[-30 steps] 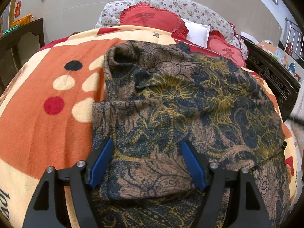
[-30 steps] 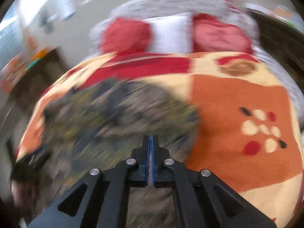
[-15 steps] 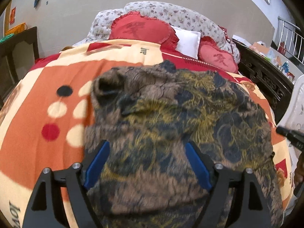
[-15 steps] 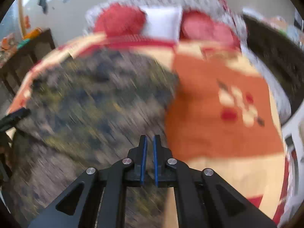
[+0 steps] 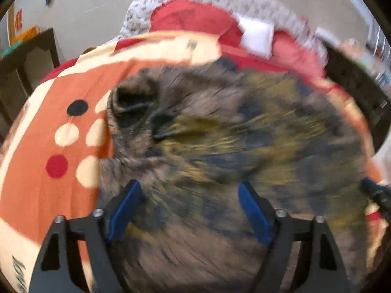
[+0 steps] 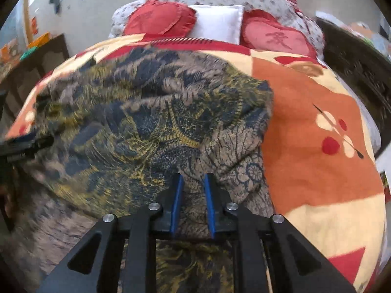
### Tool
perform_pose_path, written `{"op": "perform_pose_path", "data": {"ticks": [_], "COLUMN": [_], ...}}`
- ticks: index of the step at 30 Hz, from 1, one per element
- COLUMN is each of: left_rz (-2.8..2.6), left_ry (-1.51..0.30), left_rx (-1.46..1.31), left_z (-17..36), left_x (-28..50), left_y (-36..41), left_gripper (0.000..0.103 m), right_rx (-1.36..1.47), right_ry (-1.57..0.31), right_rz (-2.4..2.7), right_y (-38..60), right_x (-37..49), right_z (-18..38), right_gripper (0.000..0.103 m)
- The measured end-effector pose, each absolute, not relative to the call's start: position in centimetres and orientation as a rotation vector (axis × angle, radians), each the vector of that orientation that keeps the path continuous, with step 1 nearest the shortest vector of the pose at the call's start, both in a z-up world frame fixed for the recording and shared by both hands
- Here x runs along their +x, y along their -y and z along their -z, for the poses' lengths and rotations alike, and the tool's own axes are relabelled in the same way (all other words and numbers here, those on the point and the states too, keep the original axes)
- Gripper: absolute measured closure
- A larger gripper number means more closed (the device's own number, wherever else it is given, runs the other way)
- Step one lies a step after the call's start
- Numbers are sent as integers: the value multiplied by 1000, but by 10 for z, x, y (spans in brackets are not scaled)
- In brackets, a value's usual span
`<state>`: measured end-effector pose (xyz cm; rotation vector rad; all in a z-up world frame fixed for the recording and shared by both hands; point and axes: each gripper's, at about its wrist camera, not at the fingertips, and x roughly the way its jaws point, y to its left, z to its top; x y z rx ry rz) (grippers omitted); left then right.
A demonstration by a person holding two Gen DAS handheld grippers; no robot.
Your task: Fold small clothes
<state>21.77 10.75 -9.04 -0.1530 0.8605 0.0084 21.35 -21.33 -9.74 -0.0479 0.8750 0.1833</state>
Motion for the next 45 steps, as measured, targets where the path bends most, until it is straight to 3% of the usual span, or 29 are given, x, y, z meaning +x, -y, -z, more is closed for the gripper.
{"op": "perform_pose_path", "data": {"ticks": [4, 6, 8, 16, 36, 41, 45], "left_rz": [89, 93, 72, 31, 36, 110, 118], "left_ry": [-843, -923, -886, -882, -877, -895, -908], "left_rx": [-128, -101, -60, -10, -30, -78, -66], "left_z": [91, 118, 122, 124, 125, 123, 123], "left_x": [191, 194, 188, 189, 185, 188, 191], "left_y": [-74, -61, -54, -39, -47, -52, -51], "left_gripper": [18, 18, 17, 15, 14, 0, 0], "right_rx": [-21, -28, -18, -11, -16, -32, -17], "right_ry": [-821, -869, -953, -899, -893, -893, -847], "right_rz": [-220, -209, -184, -178, -176, -163, -169], "right_y": [202, 194, 192, 192, 193, 190, 182], "right_x": [189, 193, 195, 188, 188, 190, 200], "right_z": [81, 92, 124, 129, 129, 118, 97], "right_gripper": [85, 84, 83, 83, 83, 83, 80]}}
